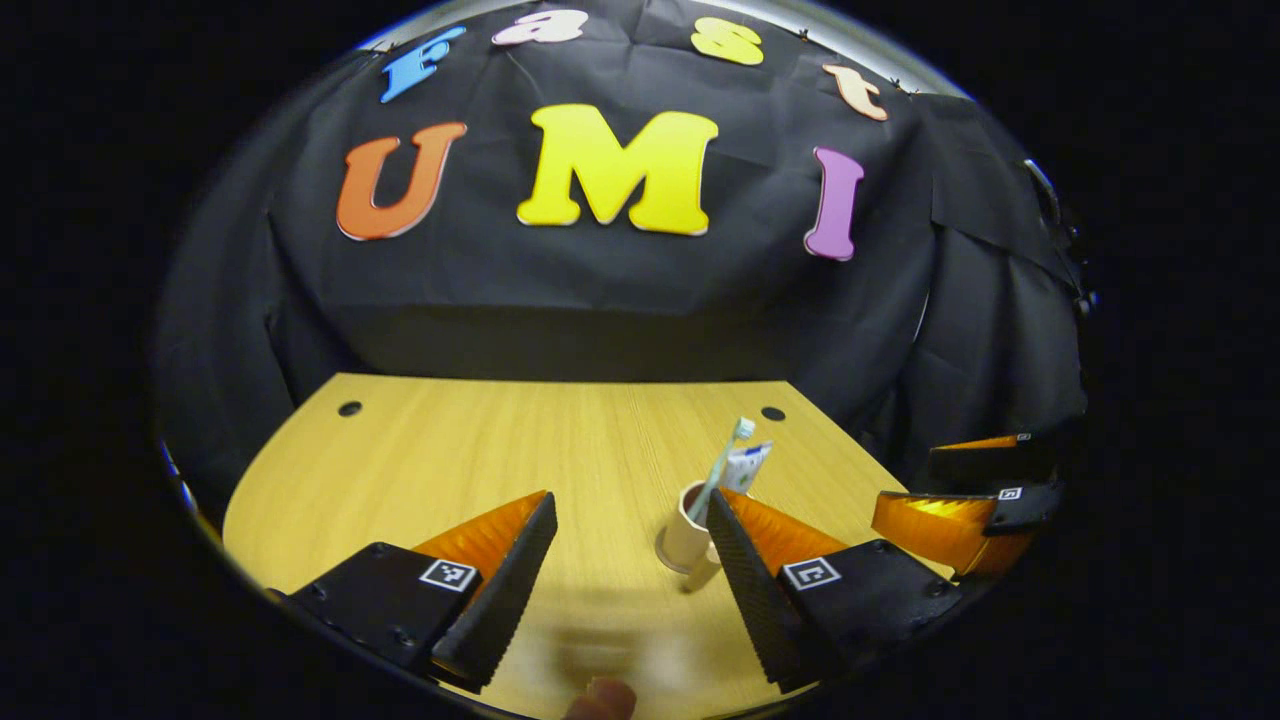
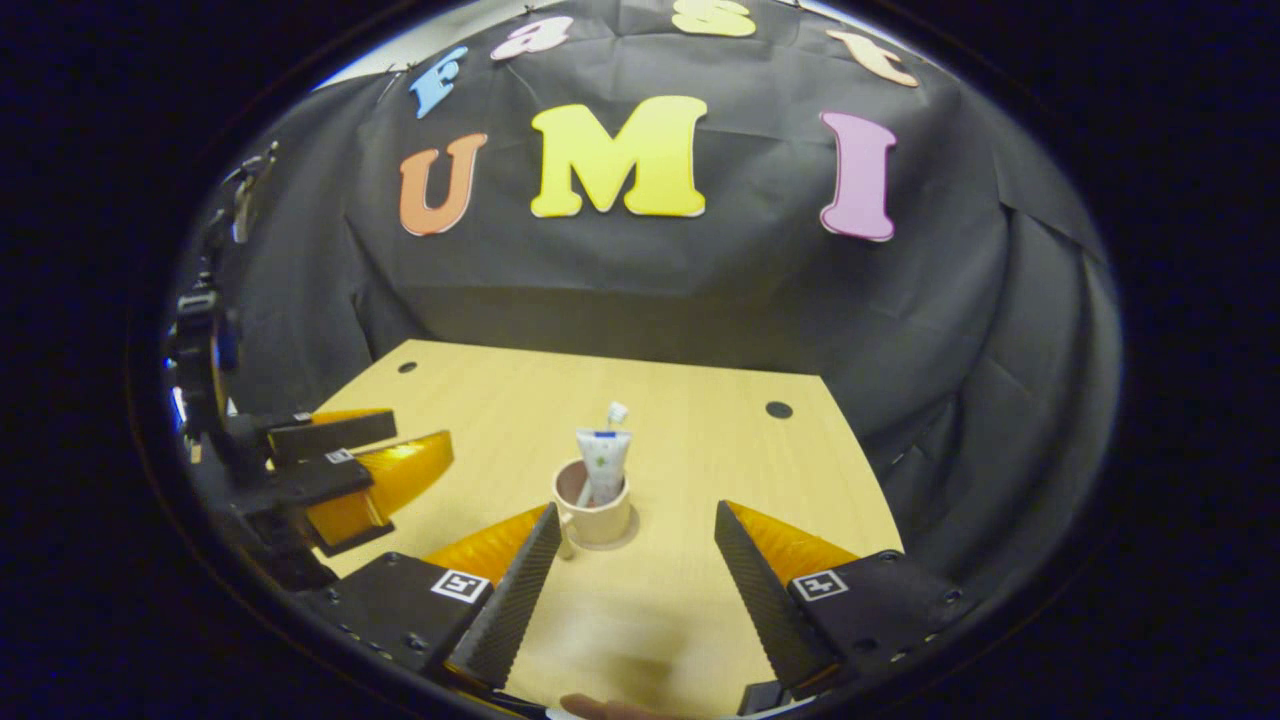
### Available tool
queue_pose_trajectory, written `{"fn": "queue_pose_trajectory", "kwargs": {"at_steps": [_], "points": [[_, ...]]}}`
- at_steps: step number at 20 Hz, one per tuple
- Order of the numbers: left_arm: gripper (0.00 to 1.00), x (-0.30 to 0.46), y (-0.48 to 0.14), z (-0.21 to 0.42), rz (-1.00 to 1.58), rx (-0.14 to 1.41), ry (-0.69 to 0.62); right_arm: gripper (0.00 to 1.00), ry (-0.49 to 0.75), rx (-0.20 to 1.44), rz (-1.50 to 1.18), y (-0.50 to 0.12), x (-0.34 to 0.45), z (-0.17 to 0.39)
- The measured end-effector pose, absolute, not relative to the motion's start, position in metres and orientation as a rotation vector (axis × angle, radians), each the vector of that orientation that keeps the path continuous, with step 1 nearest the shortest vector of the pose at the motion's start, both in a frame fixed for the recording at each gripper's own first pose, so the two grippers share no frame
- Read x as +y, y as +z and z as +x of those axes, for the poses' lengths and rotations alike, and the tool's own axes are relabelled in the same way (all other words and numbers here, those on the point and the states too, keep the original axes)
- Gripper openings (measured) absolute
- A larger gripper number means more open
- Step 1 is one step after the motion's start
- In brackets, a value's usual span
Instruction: Put the toothbrush and toothpaste on the desktop into the cup, then pick up the cup and place it on the coaster on the desktop.
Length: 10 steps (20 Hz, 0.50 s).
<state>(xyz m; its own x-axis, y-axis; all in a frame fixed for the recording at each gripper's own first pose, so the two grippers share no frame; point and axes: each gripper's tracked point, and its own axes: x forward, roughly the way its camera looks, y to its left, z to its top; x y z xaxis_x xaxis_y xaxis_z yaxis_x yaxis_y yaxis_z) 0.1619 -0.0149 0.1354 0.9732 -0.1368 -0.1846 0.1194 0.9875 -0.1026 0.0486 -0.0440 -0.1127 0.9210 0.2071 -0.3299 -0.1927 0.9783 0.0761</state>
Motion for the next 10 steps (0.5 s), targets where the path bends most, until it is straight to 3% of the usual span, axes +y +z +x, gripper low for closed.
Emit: {"fn": "queue_pose_trajectory", "kwargs": {"at_steps": [6,10], "points": [[0.99,0.072,0.204,0.123,-0.125,0.077,0.037,0.94,0.217,0.197,0.045,-0.054,0.01,0.036],[0.98,0.098,0.206,0.099,-0.125,0.062,0.081,0.94,0.245,0.136,0.019,-0.039,0.046,0.014]]}}
